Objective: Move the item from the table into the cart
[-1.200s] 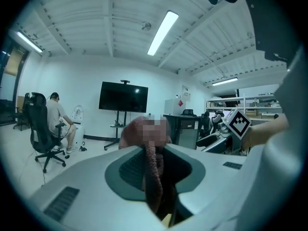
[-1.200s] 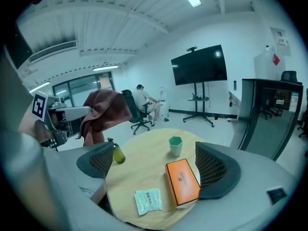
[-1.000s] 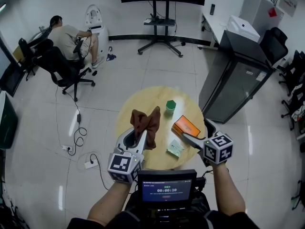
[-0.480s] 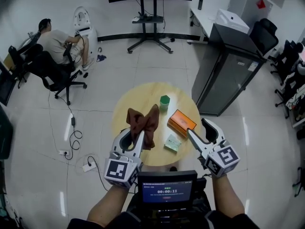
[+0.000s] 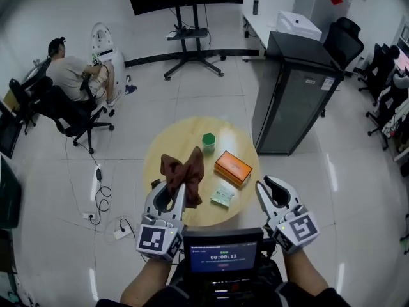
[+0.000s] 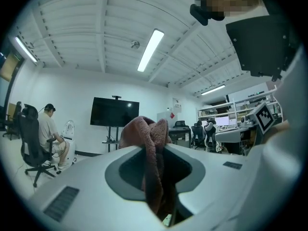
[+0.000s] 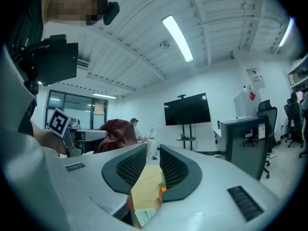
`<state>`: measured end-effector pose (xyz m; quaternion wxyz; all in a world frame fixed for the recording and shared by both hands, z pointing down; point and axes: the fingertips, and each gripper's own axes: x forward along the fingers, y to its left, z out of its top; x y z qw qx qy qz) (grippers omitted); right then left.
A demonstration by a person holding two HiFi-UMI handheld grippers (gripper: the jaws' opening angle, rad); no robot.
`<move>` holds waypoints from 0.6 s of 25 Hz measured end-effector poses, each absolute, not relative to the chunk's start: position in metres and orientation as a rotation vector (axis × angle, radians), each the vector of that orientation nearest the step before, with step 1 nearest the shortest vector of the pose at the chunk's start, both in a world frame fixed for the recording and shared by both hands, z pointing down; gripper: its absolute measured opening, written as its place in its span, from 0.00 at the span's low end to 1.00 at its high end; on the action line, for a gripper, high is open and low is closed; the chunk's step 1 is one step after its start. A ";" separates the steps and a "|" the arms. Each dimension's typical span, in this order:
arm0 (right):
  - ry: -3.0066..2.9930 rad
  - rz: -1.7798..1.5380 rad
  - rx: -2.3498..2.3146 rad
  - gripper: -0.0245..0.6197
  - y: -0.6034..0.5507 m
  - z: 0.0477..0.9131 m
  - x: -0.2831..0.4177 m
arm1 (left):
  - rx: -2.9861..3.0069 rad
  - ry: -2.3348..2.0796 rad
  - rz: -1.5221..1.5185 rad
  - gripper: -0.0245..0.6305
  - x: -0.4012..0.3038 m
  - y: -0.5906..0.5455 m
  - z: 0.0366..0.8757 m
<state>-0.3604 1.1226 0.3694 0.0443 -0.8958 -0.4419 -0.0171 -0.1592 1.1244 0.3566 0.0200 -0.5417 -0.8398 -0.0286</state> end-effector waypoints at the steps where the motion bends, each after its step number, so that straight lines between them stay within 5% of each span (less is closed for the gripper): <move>1: -1.361 -0.038 -2.725 0.15 1.121 0.368 -0.370 | -1.676 -2.610 -0.093 0.18 -0.167 1.122 0.356; 5: -1.426 0.018 -2.698 0.00 1.115 0.364 -0.401 | -1.647 -2.608 -0.099 0.18 -0.191 1.114 0.363; 15: -1.499 0.039 -2.686 0.00 1.090 0.365 -0.441 | -1.522 -2.708 -0.055 0.18 -0.252 1.109 0.359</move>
